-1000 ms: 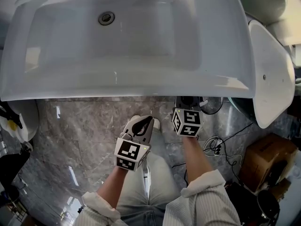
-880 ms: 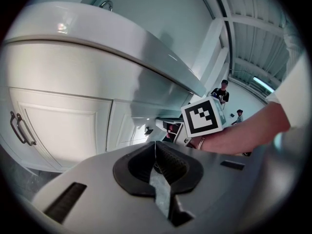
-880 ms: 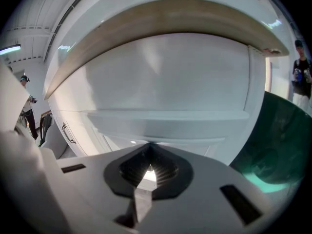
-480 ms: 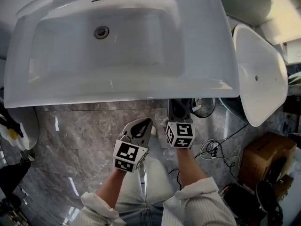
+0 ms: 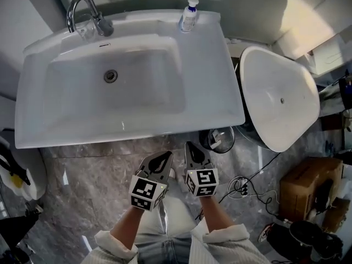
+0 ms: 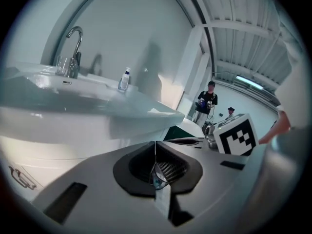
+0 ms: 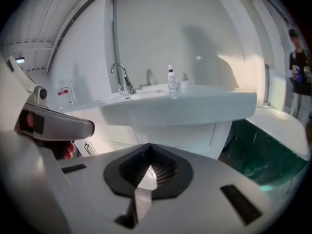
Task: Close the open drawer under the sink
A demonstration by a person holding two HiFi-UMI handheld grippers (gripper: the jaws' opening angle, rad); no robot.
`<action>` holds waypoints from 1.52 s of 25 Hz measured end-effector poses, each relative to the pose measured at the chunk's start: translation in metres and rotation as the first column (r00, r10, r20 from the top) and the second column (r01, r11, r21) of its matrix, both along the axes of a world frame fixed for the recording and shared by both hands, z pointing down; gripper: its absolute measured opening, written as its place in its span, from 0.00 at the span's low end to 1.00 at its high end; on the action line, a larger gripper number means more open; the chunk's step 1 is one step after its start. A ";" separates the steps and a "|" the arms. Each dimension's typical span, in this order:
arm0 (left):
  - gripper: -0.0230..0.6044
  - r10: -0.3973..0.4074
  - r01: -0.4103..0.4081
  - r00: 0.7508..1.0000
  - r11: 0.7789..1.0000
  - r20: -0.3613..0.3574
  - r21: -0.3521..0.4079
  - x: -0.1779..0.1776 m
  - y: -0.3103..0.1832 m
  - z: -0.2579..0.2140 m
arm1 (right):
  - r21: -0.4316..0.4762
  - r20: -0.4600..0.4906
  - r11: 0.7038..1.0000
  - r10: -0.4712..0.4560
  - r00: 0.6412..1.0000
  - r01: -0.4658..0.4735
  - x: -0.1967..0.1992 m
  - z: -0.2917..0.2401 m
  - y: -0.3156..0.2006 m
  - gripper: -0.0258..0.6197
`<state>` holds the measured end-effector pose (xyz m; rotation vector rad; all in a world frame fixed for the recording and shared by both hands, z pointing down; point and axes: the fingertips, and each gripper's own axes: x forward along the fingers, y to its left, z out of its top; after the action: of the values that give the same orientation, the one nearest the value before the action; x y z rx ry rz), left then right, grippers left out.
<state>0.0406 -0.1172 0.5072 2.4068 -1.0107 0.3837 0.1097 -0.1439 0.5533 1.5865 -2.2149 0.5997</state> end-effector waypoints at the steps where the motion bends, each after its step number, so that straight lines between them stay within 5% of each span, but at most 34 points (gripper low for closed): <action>1: 0.06 0.006 -0.006 1.000 1.000 -0.005 0.012 0.004 -0.001 -0.009 | 0.006 0.002 1.000 -0.007 1.000 0.007 0.001 -0.011 0.001 0.05; 11: 0.06 0.074 -0.074 0.997 0.994 0.002 0.084 0.031 -0.002 -0.094 | 0.142 0.089 0.990 -0.032 0.996 0.020 0.009 -0.141 -0.004 0.05; 22: 0.06 0.147 -0.127 0.987 0.962 -0.065 0.240 0.050 -0.006 -0.209 | 0.241 0.055 0.966 -0.112 0.992 0.096 0.016 -0.245 0.003 0.05; 38: 0.06 0.168 -0.129 0.981 0.942 -0.102 0.308 0.044 0.003 -0.260 | 0.301 0.085 0.938 -0.203 0.975 0.169 0.004 -0.305 0.013 0.05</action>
<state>0.0844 -0.1145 0.2468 2.7519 -0.8857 0.1308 0.1135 -0.1310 0.2483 1.4786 -2.6038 0.3266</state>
